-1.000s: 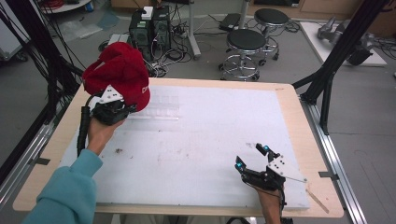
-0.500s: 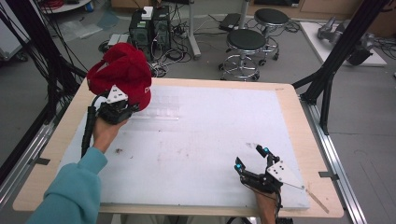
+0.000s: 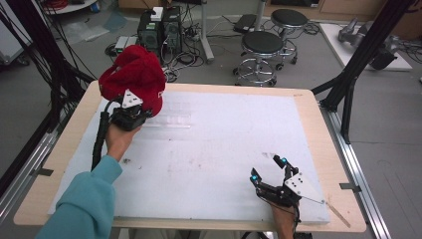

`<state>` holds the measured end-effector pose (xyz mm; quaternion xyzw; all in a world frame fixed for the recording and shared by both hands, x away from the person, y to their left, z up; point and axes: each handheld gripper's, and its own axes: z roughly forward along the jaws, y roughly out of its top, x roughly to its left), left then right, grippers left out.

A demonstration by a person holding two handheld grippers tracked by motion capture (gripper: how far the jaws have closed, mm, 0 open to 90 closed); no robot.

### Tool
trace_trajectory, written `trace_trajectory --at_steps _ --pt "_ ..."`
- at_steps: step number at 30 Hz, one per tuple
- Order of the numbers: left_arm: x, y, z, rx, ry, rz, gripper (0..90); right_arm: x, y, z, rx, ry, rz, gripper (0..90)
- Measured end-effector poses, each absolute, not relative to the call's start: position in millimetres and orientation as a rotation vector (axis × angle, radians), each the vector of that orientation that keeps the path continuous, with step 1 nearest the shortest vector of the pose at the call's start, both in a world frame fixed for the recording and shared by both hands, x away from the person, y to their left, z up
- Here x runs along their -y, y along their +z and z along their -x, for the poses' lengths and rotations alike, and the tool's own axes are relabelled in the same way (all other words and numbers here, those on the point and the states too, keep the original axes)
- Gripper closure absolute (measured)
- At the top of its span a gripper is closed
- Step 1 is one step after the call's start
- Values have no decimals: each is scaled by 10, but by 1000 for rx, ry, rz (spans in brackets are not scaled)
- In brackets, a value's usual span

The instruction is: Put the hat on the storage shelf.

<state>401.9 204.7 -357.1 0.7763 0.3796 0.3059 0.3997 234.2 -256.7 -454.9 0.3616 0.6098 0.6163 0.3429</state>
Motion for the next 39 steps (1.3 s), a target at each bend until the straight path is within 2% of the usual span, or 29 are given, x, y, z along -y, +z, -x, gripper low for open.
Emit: trace_trajectory --at_steps 39 --pt "-1889 -3655 -4015 -1093 775 -1942 852 2566 -4550 -2342 -1585 1600 -947 116"
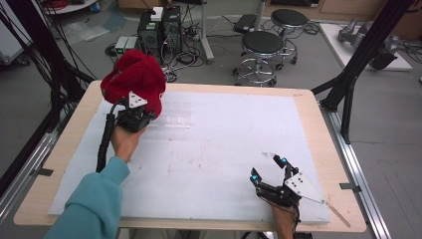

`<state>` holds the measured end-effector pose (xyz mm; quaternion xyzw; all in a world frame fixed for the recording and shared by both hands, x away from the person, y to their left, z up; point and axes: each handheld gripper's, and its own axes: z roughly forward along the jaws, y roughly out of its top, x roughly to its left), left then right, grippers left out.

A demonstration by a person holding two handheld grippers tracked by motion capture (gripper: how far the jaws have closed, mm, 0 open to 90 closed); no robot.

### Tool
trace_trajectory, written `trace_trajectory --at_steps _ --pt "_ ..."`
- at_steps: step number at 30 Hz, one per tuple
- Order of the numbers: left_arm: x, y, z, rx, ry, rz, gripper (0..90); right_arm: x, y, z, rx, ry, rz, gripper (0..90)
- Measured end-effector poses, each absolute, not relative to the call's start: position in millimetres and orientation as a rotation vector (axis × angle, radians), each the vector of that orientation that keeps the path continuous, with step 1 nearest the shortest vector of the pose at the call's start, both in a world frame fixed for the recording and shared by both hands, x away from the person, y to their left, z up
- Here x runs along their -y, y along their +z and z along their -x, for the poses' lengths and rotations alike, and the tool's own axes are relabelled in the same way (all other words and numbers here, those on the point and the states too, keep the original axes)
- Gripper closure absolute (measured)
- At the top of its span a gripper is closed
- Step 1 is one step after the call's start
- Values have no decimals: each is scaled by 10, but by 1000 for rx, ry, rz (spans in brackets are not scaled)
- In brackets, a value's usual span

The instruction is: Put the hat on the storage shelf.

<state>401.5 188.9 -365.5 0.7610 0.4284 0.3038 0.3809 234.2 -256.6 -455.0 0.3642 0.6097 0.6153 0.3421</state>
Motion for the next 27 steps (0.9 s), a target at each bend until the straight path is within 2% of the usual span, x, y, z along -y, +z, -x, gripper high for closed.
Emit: trace_trajectory --at_steps 9,12,23,25,27 --pt "-1879 -3763 -4047 -1070 781 -1955 851 2570 -4550 -2343 -1586 1599 -941 116" --pt "-1907 -3907 -4012 -1067 784 -1928 851 2570 -4551 -2342 -1585 1600 -945 116" --pt "-1962 -3985 -3964 -1035 782 -1911 843 2567 -4558 -2320 -1574 1604 -925 116" --pt "-1969 -3994 -3966 -1035 774 -1910 814 2570 -4559 -2322 -1572 1607 -930 115" --pt "-1964 -4012 -3959 -1029 779 -1914 730 2571 -4559 -2323 -1573 1607 -931 116"
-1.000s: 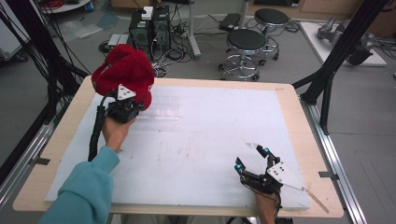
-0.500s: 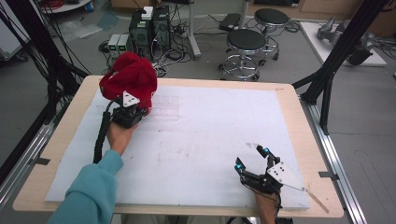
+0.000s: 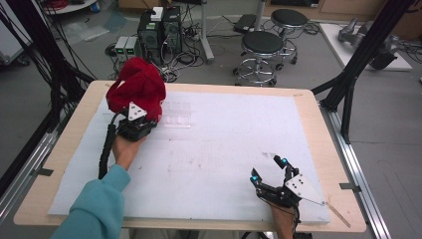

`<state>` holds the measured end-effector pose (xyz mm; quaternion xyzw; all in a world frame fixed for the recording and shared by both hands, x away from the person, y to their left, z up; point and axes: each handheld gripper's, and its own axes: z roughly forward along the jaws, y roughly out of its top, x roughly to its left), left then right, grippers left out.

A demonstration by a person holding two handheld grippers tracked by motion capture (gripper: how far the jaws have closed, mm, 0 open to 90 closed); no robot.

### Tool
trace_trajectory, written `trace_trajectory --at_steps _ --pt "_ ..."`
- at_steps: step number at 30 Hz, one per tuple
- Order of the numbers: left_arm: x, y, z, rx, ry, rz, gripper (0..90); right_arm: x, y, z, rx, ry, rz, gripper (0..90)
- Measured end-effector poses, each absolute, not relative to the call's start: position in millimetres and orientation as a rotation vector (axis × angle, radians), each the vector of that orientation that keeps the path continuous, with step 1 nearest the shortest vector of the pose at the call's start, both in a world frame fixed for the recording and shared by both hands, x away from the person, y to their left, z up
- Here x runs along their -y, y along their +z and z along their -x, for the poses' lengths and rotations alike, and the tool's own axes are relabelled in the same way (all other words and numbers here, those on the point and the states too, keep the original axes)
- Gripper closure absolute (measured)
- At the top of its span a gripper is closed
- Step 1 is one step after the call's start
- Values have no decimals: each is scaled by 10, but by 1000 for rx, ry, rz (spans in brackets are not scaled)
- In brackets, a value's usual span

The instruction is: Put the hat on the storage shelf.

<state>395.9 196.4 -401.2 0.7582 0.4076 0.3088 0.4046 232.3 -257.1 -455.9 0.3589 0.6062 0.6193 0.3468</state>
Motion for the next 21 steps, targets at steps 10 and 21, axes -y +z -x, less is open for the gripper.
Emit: trace_trajectory --at_steps 10,21 --pt "-2147 -4007 -3742 -970 713 -1871 243 2573 -4559 -2322 -1571 1612 -936 116" --pt "-2654 -4069 -3115 -692 679 -1821 184 2571 -4559 -2322 -1570 1612 -930 115"
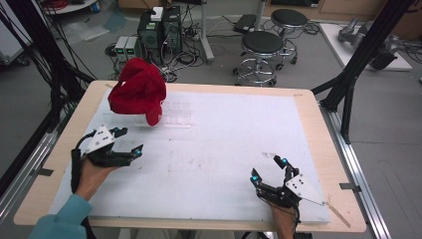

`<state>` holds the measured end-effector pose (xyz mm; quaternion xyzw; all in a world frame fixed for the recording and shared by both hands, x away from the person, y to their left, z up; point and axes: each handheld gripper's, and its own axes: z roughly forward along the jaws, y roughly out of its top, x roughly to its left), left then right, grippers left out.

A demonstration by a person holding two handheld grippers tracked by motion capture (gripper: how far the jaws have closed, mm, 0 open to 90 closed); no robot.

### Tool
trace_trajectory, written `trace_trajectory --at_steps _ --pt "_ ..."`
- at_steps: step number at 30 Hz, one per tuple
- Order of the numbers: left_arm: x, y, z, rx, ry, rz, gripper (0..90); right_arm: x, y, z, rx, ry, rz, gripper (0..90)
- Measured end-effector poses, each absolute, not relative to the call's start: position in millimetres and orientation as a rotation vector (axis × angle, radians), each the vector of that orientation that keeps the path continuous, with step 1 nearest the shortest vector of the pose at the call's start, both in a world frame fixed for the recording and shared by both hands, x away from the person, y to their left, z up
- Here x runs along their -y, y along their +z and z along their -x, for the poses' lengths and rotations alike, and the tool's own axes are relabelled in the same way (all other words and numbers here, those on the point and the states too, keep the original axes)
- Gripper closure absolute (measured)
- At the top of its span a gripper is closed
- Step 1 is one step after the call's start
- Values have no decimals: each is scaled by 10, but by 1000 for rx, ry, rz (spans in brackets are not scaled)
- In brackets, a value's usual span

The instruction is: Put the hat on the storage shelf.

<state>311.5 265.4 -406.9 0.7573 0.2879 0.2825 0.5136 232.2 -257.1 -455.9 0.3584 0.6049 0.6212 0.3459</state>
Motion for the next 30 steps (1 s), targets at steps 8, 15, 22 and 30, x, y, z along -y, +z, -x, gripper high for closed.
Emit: trace_trajectory --at_steps 8,15,22,30 --pt "-3067 -4292 -2784 -638 670 -1711 180 2570 -4559 -2321 -1571 1608 -928 116" --pt "-3192 -4406 -2636 -627 676 -1623 176 2569 -4560 -2318 -1568 1607 -924 115" --pt "-3210 -4508 -2568 -644 682 -1596 175 2568 -4560 -2315 -1568 1606 -926 115" --pt "-3222 -4516 -2559 -656 692 -1572 164 2569 -4559 -2322 -1571 1604 -934 114"
